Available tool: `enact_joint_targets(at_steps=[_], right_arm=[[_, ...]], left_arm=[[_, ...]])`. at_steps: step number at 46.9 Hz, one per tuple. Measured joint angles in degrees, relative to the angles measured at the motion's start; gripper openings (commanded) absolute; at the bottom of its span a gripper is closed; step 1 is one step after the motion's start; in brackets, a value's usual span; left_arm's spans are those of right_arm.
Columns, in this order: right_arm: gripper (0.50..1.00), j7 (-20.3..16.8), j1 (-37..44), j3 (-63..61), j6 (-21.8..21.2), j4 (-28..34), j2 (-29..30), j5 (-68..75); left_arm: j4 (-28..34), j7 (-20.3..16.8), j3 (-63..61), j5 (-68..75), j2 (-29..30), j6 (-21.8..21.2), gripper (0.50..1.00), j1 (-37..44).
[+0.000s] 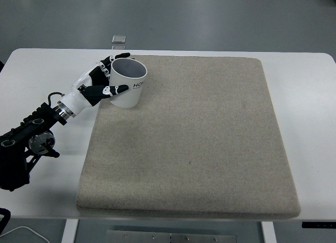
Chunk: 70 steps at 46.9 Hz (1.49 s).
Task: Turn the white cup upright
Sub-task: 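Lower the upright mug onto the mat with the left hand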
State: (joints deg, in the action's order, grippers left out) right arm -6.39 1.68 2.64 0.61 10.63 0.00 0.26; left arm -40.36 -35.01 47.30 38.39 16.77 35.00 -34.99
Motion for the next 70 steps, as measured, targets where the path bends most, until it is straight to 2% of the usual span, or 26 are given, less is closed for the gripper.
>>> enact_joint_targets(at_steps=[44, 58, 60, 61, 70], right_arm=[[0.93, 0.0, -0.01, 0.0, 0.0, 0.0, 0.0, 0.0], [0.93, -0.01, -0.01, 0.0, 0.0, 0.0, 0.0, 0.0], [0.93, -0.01, -0.01, 0.0, 0.0, 0.0, 0.0, 0.0], [0.93, -0.02, -0.01, 0.0, 0.0, 0.0, 0.0, 0.0], [0.93, -0.02, -0.01, 0.0, 0.0, 0.0, 0.0, 0.0]], left_arm=[[1.71, 0.01, -2.72, 3.44, -4.78, 0.0, 0.671, -3.59], [2.73, 0.01, -3.0, 4.48, -4.62, 0.0, 0.716, -3.05], [2.75, 0.01, -3.05, 4.56, -4.6, 0.0, 0.78, -2.99], [2.83, 0.01, -3.11, 4.57, -4.59, 0.0, 0.795, -2.99], [3.54, 0.01, -3.52, 4.58, -4.31, 0.0, 0.808, -2.89]])
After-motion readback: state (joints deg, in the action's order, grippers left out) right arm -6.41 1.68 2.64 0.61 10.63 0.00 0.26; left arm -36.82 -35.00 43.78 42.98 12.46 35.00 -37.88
